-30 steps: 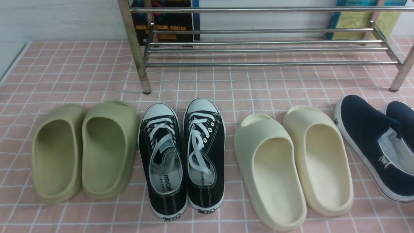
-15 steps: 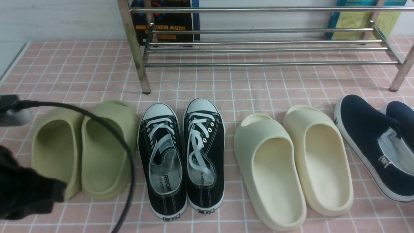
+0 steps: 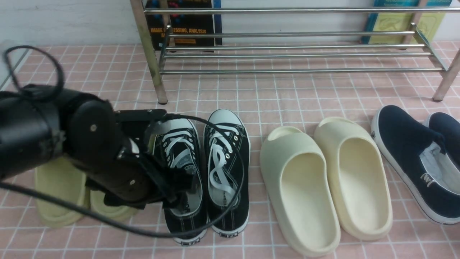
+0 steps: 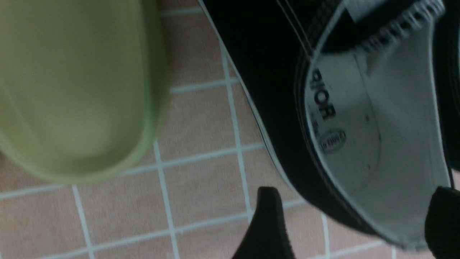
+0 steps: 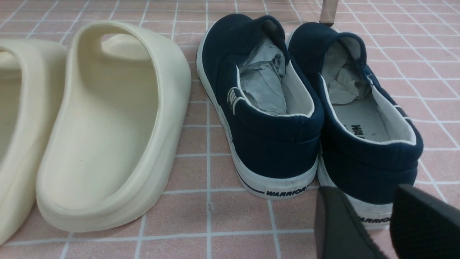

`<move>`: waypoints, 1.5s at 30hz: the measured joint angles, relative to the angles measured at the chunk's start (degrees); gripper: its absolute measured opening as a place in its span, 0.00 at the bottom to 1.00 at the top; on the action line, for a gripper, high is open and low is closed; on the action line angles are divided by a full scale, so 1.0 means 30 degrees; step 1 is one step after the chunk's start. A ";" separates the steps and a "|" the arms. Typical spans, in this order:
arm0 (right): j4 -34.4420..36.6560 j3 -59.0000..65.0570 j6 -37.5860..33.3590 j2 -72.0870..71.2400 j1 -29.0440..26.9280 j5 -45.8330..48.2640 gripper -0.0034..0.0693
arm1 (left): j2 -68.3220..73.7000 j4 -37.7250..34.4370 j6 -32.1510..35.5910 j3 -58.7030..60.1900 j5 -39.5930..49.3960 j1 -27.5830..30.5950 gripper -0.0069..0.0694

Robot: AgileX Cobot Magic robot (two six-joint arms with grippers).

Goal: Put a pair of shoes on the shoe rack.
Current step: Use the left arm to grab the shoe closest to it, then use the left arm to put a shoe into the shoe rack

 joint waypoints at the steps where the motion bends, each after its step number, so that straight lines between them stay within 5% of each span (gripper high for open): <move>1: 0.0000 0.0000 0.0000 0.0000 0.0000 0.0000 0.38 | 0.0690 0.0409 -0.0264 -0.0403 -0.0176 0.0000 0.83; 5: 0.0000 0.0000 0.0000 0.0000 0.0000 0.0000 0.38 | 0.2606 0.2623 -0.1688 -0.1683 -0.0304 0.0000 0.73; 15: 0.0000 0.0000 0.0000 0.0000 0.0000 0.0000 0.38 | 0.4205 0.3614 -0.2780 -0.2015 0.0177 -0.0026 0.13; 24: 0.0000 0.0000 0.0000 0.0000 0.0000 0.0000 0.38 | 0.1211 0.3222 -0.2023 -0.5566 0.2950 0.0274 0.11; 33: 0.0000 0.0000 0.0000 0.0000 0.0000 0.0000 0.38 | 0.3272 -0.1538 0.1662 -1.0594 0.3080 0.2910 0.11; 45: 0.0000 0.0000 0.0000 0.0000 0.0000 0.0000 0.38 | 0.9131 -0.2137 0.2399 -1.6318 -0.0311 0.3528 0.12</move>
